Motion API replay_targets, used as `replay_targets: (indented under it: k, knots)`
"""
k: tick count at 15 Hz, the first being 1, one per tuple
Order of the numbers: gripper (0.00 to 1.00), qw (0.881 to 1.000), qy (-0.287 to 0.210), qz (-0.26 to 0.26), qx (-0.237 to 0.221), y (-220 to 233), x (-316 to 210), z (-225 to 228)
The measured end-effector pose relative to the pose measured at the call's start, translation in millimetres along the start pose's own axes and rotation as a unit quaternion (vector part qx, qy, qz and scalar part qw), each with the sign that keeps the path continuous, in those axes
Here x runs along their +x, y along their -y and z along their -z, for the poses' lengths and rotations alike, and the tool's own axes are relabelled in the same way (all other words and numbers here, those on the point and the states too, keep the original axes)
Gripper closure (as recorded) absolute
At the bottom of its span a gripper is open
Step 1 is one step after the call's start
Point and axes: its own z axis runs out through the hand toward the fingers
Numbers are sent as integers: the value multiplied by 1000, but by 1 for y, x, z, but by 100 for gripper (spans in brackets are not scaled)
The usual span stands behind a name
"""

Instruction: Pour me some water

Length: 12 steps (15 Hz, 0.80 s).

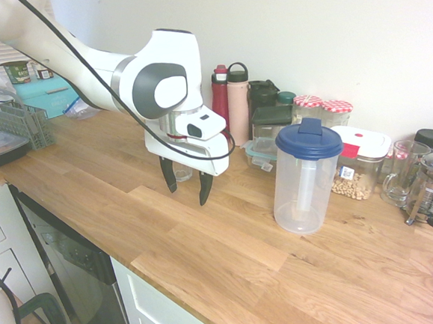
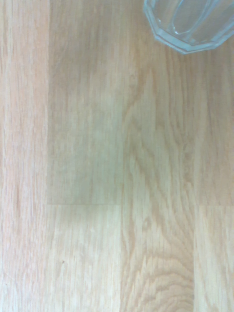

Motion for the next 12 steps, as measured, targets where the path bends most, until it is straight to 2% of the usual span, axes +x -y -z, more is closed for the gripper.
replay_targets:
  k: [2, 4, 6, 9, 12]
  knots:
    - [0, 1000, 0, 3, 0, 0, 1, 1]
    - [0, 999, -4, 29, 18, 0, 12, 17]
    - [0, 996, -4, 77, 36, -6, 26, 47]
    - [0, 985, 4, 158, 65, -24, 46, 103]
    - [0, 979, -6, 182, 88, -57, 79, 150]
